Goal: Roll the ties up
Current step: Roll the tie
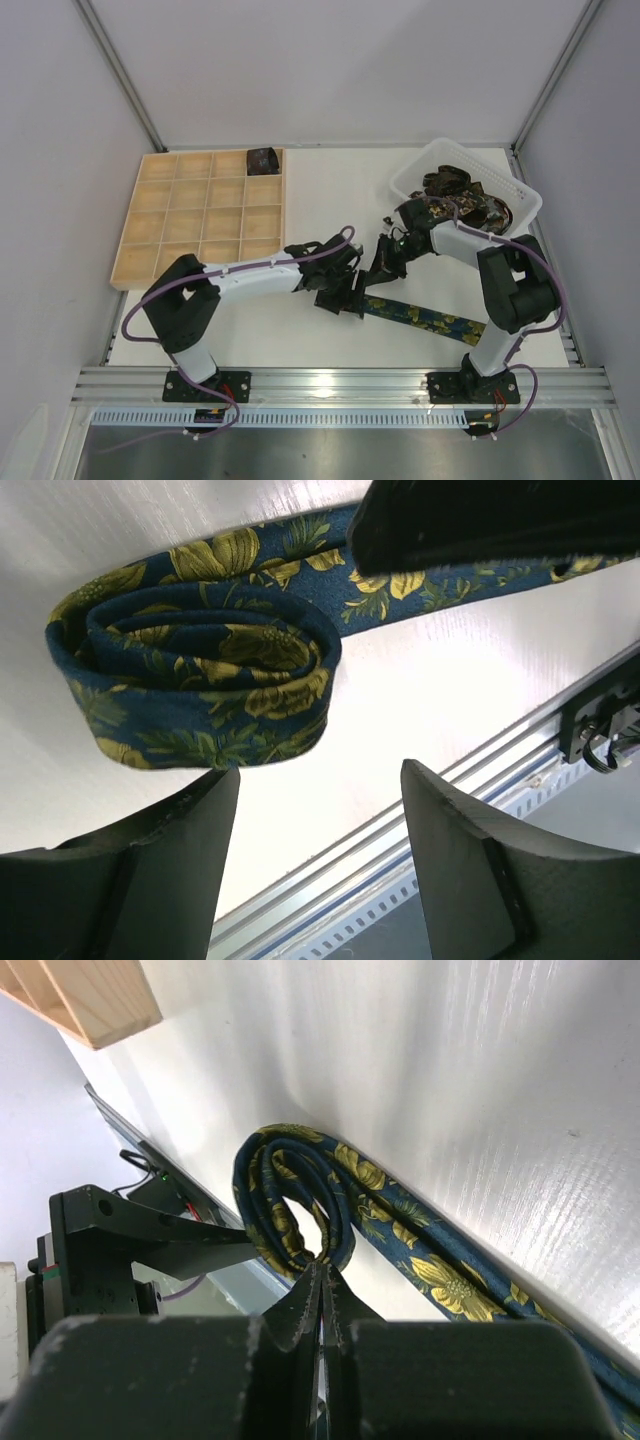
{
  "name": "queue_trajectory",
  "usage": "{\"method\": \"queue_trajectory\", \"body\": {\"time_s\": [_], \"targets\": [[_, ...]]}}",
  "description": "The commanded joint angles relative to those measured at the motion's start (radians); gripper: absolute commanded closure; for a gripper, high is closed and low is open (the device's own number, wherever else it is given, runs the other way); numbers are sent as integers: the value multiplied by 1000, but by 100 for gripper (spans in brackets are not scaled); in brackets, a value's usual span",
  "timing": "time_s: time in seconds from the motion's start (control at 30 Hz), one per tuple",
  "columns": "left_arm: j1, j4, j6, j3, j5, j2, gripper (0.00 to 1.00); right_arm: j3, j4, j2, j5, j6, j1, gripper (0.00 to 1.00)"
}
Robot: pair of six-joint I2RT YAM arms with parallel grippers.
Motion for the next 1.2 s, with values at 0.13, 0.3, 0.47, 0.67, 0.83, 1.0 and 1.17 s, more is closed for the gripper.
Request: {"method": "queue_trajectory", "body": {"time_s": [0.13,0.3,0.47,0.67,0.83,1.0,1.17], "targets": [[39,-29,31,-18,18,-175,28,57,-63,-84,2,-32,-2,92],[120,-64,26,-51,42,-310,27,57,-64,-116,-26,0,53,91],[248,-58,37,-117,113,-398,29,34,-12,-128,-7,62,151,92],[328,8,80,-144,266,-341,29,1,28,-105,53,62,171,94],[329,58,121,-110,357,-209,27,-3,36,-50,83,31,164,96],[329,62,153,-76,338,-119,27,-12,43,-24,94,22,161,97],[331,103,183,-65,364,-79,25,-33,54,-13,122,8,148,97]]}}
